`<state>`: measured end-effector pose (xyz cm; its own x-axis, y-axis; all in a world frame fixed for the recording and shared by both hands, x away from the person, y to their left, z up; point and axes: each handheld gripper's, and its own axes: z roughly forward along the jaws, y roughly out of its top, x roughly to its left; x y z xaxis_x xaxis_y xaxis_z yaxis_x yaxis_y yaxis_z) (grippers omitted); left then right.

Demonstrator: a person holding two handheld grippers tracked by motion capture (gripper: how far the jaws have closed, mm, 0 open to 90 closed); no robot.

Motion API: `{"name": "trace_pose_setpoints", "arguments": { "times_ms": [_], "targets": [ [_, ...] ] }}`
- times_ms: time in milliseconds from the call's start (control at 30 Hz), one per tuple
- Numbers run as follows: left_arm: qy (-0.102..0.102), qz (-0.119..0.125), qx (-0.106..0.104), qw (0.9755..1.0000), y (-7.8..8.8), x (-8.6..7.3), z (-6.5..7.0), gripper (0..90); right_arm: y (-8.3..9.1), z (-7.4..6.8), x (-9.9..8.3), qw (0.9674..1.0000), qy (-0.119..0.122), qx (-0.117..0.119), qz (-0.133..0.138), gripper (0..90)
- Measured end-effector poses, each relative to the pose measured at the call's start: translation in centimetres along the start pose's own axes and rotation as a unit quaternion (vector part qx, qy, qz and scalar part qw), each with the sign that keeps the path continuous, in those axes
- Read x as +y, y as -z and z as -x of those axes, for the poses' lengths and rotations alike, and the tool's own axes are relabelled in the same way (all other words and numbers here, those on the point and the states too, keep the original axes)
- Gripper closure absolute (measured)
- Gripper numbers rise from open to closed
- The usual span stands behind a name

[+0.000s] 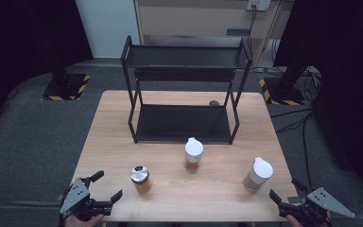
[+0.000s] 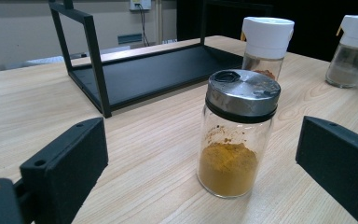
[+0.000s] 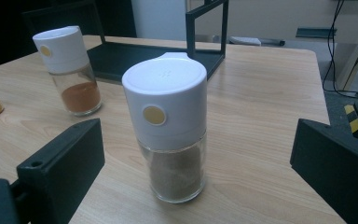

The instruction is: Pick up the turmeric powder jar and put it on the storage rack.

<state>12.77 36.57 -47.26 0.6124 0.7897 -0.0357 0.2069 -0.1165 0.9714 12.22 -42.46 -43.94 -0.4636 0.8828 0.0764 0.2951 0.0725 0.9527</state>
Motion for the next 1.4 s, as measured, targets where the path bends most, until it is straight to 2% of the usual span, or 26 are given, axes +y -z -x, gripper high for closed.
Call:
{"name": "trace_pose_setpoints", "arguments": {
  "times_ms": [533, 733, 933, 1133, 1267, 1400],
  "targets": [
    [0.007, 0.003, 0.001, 1.0000, -0.1, -0.1, -0.1, 1.3, -0.1, 0.2, -0.1, 1.0000, -0.006, 0.000, -0.001, 2.7],
    [0.001, 0.002, -0.004, 1.0000, 0.0, 0.0, -0.1, 1.3, 0.0, 0.0, 0.0, 1.0000, 0.001, 0.001, -0.001, 2.0],
    [0.003, 0.002, -0.008, 1.0000, 0.0, 0.0, -0.1, 1.4, -0.1, 0.0, 0.0, 1.0000, -0.001, 0.005, -0.002, 1.6],
    [0.004, 0.002, -0.007, 1.0000, 0.0, 0.1, -0.1, 1.0, -0.2, -0.2, 0.0, 1.0000, 0.007, 0.004, -0.002, 1.5],
    [0.013, 0.005, -0.003, 0.9999, 0.1, 0.3, 0.0, 0.9, -0.2, -0.2, 0.0, 1.0000, 0.003, 0.000, -0.002, 2.0],
    [0.008, 0.000, 0.000, 1.0000, 0.1, 0.9, 0.3, 0.9, -0.2, -0.1, 0.0, 1.0000, 0.002, 0.001, -0.003, 2.0]
  ]
}}
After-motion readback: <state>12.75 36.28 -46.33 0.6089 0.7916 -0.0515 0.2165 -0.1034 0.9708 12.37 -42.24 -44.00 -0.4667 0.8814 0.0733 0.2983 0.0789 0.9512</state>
